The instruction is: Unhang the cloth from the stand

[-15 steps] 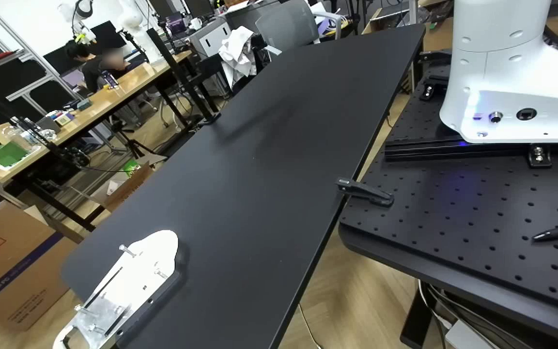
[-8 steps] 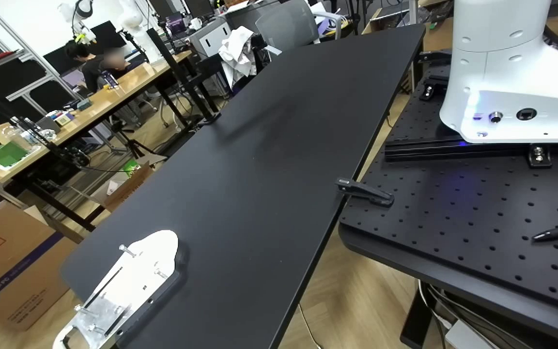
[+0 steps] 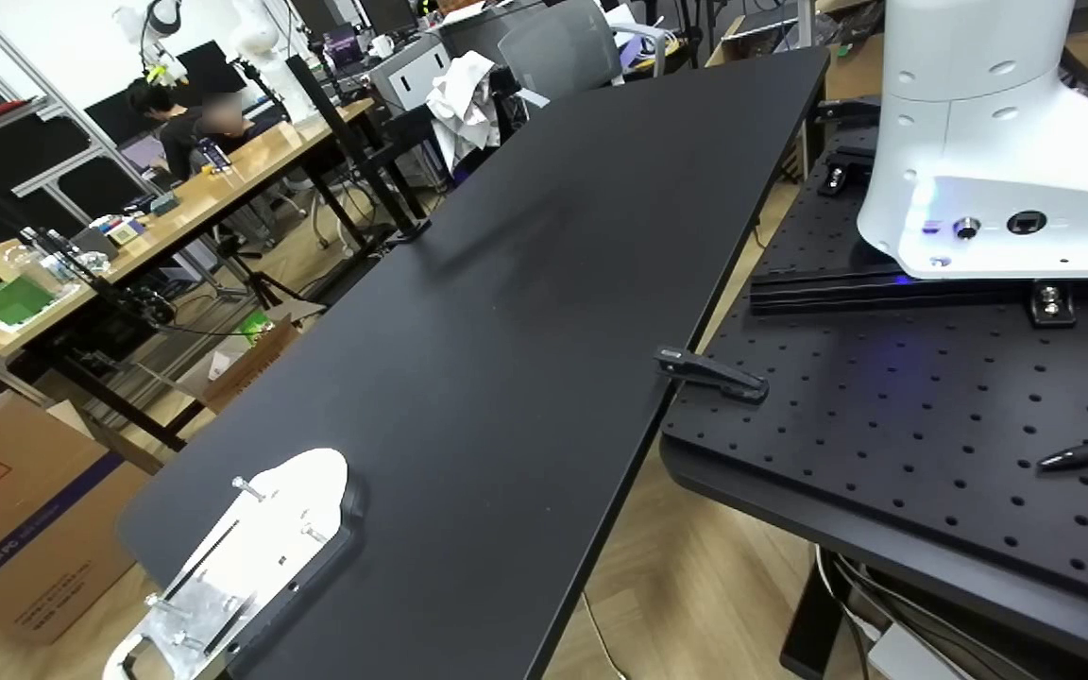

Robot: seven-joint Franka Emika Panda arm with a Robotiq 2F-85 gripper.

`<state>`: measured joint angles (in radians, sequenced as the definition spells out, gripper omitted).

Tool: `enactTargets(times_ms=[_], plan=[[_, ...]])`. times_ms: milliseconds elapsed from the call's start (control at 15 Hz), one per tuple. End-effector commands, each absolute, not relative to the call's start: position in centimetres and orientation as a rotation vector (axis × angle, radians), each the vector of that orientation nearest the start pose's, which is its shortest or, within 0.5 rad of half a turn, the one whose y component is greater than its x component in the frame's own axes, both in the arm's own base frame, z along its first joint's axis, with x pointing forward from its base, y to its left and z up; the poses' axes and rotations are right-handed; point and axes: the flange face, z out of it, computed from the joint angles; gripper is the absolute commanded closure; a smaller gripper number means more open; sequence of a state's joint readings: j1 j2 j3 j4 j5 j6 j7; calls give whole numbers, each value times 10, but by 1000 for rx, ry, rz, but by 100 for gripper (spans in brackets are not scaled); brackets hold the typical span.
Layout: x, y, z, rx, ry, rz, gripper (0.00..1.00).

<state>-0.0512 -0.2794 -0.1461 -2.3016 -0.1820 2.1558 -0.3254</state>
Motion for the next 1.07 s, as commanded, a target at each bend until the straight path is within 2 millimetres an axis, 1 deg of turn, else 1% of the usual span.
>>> enactTargets(times_ms=[0, 67, 133, 333, 467, 600, 867, 1000], plan=[[475, -104, 470, -3276, -369, -222, 0], [480, -104, 466, -3276, -374, -229, 0], [481, -103, 462, -3274, -376, -215, 0], [480, -103, 464, -3274, -376, -218, 0], [493, -104, 461, -3263, -314, -266, 0], [515, -104, 454, -3250, -331, -287, 0], [567, -110, 440, -3274, -348, -288, 0], [590, -105, 433, -3260, -381, -260, 0]])
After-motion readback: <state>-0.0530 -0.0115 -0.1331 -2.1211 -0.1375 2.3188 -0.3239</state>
